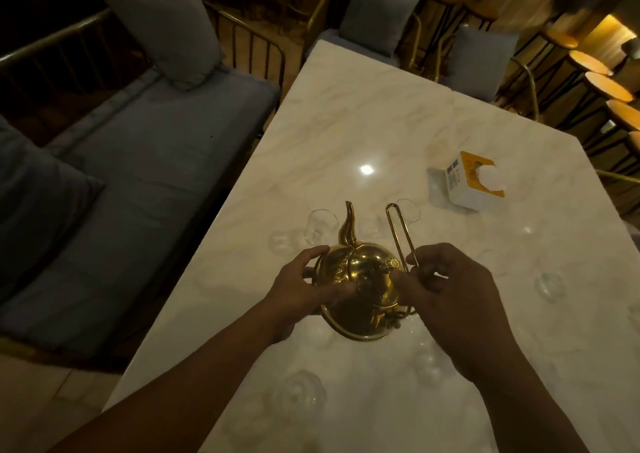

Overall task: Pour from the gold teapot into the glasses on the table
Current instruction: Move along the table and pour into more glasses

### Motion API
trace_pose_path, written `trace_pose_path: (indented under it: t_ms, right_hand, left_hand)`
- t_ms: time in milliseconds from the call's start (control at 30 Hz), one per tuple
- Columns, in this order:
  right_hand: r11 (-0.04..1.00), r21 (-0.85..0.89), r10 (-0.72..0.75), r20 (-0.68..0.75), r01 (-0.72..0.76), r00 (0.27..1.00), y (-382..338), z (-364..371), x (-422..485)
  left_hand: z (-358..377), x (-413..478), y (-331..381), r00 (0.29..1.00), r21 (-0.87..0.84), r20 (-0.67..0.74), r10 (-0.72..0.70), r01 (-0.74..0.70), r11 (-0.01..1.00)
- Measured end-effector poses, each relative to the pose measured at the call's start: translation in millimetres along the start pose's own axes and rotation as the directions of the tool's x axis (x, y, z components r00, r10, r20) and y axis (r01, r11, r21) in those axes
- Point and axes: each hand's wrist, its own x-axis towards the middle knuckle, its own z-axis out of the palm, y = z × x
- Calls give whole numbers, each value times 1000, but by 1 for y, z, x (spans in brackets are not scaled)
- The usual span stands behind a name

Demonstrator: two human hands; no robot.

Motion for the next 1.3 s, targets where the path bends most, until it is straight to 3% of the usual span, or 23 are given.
trace_pose_path:
  t_ms: [333, 767, 1300]
  right_hand:
    - [950, 31, -309, 199, 310, 930, 51, -79, -24]
    - [917, 130, -397, 394, 377, 829, 119, -101, -72]
    - [865, -32, -430, 465, 500, 774, 161, -77, -99]
  left_hand:
    - [88, -71, -35, 977, -238, -204, 61, -110, 965]
    - [163, -139, -125, 923, -320, -385, 7, -141, 937]
    - [180, -154, -185, 937, -399, -337, -95, -51, 916]
